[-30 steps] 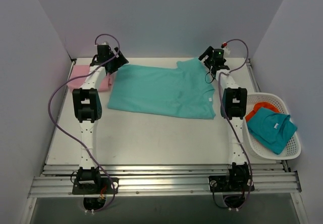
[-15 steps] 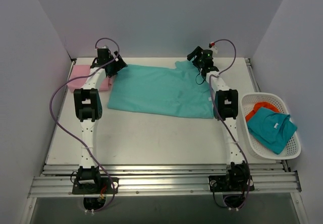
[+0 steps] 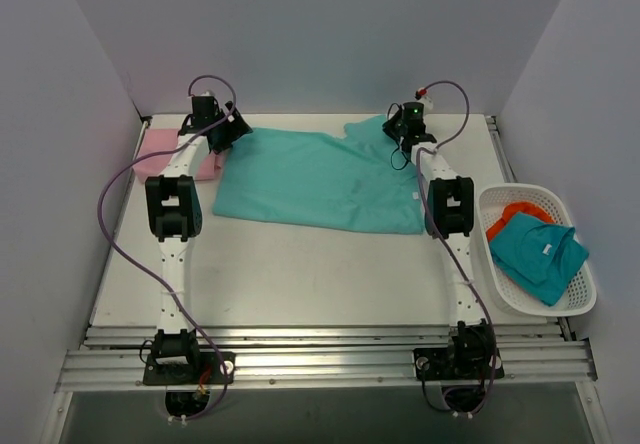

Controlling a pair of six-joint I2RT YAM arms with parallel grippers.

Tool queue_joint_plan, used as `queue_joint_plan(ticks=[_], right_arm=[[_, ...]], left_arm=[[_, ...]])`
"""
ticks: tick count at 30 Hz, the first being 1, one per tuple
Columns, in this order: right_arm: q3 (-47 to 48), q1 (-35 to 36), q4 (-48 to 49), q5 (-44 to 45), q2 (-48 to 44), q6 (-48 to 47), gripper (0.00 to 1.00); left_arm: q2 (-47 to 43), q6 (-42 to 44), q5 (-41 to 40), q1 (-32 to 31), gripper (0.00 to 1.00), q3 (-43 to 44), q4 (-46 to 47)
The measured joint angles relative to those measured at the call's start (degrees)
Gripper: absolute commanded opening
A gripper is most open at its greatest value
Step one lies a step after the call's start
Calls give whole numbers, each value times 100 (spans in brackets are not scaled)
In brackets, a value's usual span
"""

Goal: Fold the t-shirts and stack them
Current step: Fold the tshirt

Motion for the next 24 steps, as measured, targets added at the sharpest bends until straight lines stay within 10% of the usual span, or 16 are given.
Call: queue_joint_plan(ticks=[24], right_arm=[[-975, -219, 588, 48, -463, 7, 0]], left_arm=[[772, 149, -385, 26, 95, 1270, -120]])
